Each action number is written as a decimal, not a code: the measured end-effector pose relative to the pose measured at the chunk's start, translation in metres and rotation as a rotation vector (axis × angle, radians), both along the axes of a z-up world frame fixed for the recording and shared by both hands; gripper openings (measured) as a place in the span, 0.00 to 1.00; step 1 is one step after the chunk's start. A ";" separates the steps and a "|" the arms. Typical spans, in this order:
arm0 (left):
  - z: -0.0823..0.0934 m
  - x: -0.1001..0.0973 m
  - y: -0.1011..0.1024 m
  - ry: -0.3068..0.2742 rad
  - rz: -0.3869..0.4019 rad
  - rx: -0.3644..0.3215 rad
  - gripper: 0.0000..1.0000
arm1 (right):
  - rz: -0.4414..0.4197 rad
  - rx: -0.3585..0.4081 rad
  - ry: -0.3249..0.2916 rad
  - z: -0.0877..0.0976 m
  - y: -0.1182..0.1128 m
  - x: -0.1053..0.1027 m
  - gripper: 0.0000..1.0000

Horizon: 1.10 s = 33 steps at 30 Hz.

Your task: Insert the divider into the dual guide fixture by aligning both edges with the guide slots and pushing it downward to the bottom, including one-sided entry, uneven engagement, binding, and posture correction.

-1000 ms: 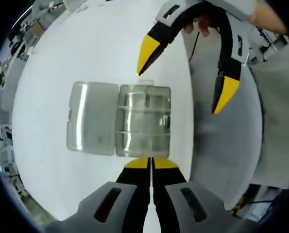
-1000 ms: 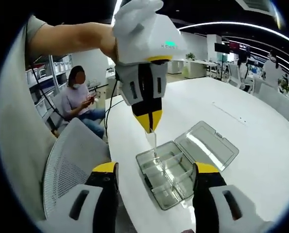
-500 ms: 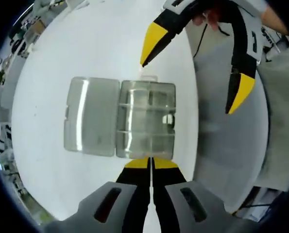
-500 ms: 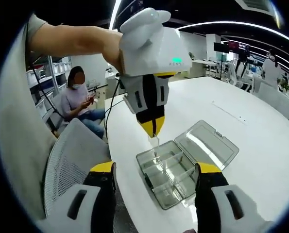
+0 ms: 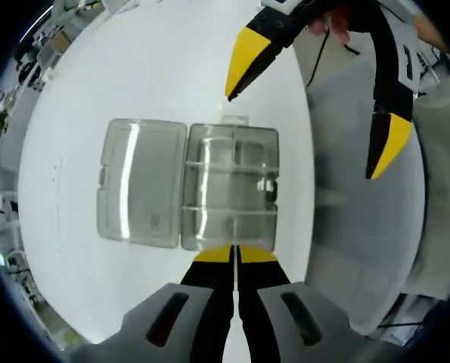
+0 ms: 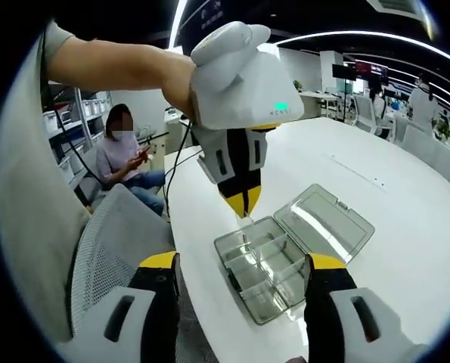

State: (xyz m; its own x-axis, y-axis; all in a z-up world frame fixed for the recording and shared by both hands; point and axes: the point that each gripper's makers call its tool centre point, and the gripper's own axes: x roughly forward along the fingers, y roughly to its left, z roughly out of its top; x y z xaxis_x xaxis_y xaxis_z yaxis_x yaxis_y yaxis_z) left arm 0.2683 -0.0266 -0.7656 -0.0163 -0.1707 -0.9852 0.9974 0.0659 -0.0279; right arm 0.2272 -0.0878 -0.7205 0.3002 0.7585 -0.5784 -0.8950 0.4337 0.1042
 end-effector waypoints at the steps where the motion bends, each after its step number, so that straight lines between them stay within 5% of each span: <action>1: -0.001 0.000 0.000 -0.001 0.000 0.000 0.00 | 0.001 -0.001 0.000 -0.001 0.000 0.000 0.64; 33: -0.014 0.004 -0.001 -0.008 -0.016 0.032 0.00 | 0.000 0.018 0.030 -0.006 -0.002 -0.002 0.64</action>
State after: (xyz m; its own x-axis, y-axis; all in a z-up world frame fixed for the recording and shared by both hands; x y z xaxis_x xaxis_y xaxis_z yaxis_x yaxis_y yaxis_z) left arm 0.2726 -0.0277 -0.7799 -0.0111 -0.1394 -0.9902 0.9985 0.0506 -0.0184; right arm 0.2248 -0.0893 -0.7268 0.2832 0.7690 -0.5731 -0.8913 0.4317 0.1389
